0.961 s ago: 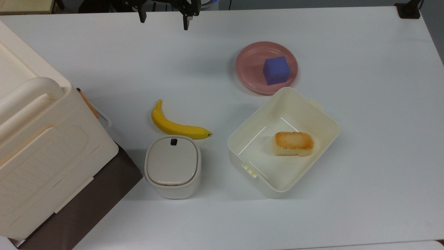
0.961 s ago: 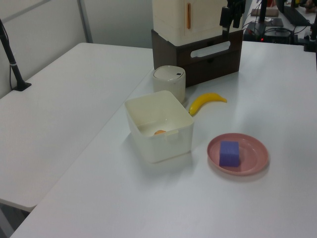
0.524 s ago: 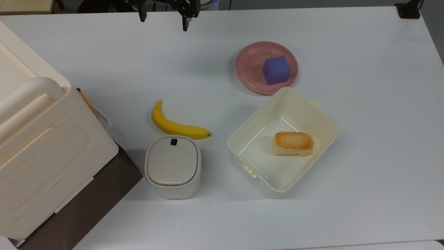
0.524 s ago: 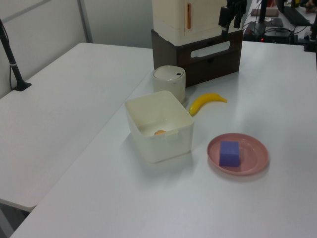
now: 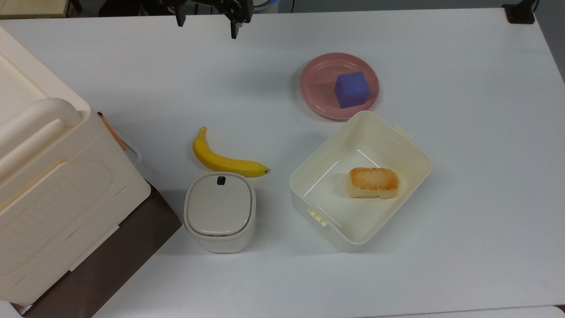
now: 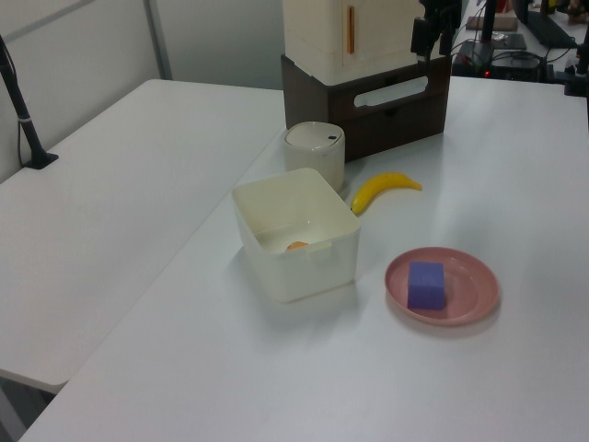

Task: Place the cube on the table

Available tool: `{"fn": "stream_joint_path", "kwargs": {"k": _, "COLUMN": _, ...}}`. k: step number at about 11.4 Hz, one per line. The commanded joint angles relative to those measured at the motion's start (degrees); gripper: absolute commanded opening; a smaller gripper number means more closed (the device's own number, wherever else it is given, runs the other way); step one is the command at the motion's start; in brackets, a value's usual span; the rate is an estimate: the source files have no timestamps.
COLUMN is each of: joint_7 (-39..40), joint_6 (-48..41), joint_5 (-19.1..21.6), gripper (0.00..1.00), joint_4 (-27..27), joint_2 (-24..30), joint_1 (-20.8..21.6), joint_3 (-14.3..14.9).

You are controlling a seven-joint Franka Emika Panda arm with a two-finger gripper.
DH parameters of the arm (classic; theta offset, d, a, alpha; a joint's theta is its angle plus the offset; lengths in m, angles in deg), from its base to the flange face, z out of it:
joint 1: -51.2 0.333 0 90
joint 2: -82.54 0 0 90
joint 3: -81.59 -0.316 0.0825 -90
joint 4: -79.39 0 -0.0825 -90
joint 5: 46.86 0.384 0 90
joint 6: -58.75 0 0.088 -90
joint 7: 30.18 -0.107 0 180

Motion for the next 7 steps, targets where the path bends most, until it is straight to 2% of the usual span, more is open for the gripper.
{"fn": "stream_joint_path", "kwargs": {"k": 1, "joint_7": 0.5, "joint_6": -0.8, "joint_5": -1.2, "gripper": 1.00, "joint_4": -0.7, "joint_2": -0.2, "joint_1": 0.7, "joint_3": 0.3}}
{"fn": "stream_joint_path", "kwargs": {"k": 4, "joint_7": 0.7, "joint_6": -1.0, "joint_5": -1.8, "gripper": 1.00, "joint_4": -2.1, "joint_2": -0.6, "joint_1": 2.2, "joint_3": -0.9}}
{"fn": "stream_joint_path", "kwargs": {"k": 7, "joint_7": 1.8, "joint_6": -0.9, "joint_5": -1.9, "gripper": 1.00, "joint_4": -4.3, "joint_2": -1.1, "joint_1": 7.7, "joint_3": -1.2}}
